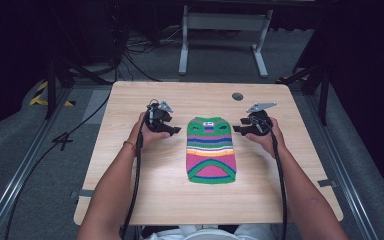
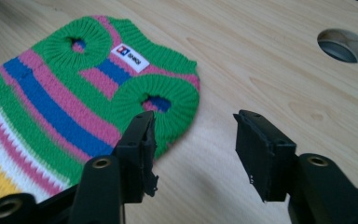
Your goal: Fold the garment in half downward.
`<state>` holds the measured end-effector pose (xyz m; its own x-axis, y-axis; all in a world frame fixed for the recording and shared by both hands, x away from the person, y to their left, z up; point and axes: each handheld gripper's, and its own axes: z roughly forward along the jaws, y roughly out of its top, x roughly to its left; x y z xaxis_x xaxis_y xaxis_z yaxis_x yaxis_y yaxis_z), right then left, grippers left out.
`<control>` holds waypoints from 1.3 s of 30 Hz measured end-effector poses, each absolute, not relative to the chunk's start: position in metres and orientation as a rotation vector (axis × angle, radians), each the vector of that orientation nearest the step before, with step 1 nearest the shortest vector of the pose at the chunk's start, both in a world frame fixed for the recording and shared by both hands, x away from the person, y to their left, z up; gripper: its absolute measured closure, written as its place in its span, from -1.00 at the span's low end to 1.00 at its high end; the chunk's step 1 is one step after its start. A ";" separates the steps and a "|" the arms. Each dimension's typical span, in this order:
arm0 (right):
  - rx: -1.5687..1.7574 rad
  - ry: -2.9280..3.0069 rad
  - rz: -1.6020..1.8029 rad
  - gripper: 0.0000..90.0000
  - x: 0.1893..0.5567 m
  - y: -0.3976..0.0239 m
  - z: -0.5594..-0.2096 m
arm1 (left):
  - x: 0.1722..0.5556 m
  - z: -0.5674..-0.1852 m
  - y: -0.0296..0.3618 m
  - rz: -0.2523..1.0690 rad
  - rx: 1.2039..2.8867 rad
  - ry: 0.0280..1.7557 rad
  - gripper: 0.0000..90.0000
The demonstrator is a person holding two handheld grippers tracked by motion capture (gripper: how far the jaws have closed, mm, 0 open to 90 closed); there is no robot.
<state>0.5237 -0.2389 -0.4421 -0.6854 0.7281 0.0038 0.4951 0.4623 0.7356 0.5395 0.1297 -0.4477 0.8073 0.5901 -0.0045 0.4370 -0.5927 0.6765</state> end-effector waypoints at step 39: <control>1.174 2.447 1.032 0.50 0.577 -0.199 -0.473 | 0.584 -0.475 0.061 0.225 2.218 0.907 0.27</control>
